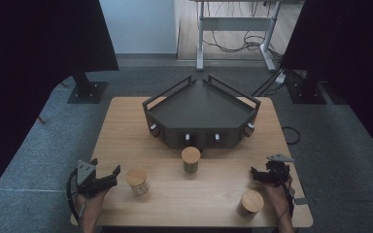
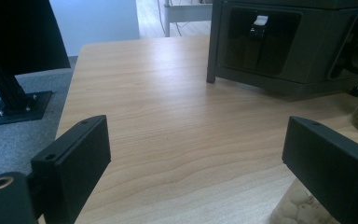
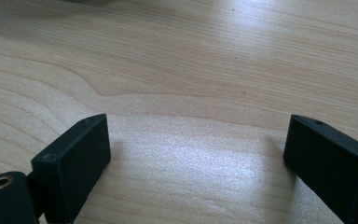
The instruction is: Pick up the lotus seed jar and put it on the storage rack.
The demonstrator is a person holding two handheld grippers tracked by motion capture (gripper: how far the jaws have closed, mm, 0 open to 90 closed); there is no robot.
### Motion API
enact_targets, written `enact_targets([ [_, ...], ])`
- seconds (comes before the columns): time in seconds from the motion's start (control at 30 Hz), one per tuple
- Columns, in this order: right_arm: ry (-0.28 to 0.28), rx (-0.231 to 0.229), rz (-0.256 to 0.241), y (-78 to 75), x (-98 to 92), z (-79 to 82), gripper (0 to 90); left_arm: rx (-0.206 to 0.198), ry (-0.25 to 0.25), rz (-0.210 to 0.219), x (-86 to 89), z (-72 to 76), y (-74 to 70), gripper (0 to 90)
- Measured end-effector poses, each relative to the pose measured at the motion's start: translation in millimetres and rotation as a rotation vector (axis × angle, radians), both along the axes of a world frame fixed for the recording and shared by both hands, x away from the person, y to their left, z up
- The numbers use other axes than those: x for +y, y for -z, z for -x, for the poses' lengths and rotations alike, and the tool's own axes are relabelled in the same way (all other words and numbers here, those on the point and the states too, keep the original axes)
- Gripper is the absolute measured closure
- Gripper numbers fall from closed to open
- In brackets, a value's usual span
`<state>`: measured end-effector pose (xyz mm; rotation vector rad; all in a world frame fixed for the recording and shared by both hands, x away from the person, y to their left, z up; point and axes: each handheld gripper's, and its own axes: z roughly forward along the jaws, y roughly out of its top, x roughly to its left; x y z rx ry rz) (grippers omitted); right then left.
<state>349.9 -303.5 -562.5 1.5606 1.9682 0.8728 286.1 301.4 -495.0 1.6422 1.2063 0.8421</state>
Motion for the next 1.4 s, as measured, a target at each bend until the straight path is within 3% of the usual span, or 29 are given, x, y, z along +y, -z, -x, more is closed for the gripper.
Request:
enact_targets([
  [1.4, -0.003, 0.001, 0.000, 0.0, -0.2, -0.1, 6.4, -0.023, 0.061, -0.012, -21.6, 5.5, -6.4, 7.2],
])
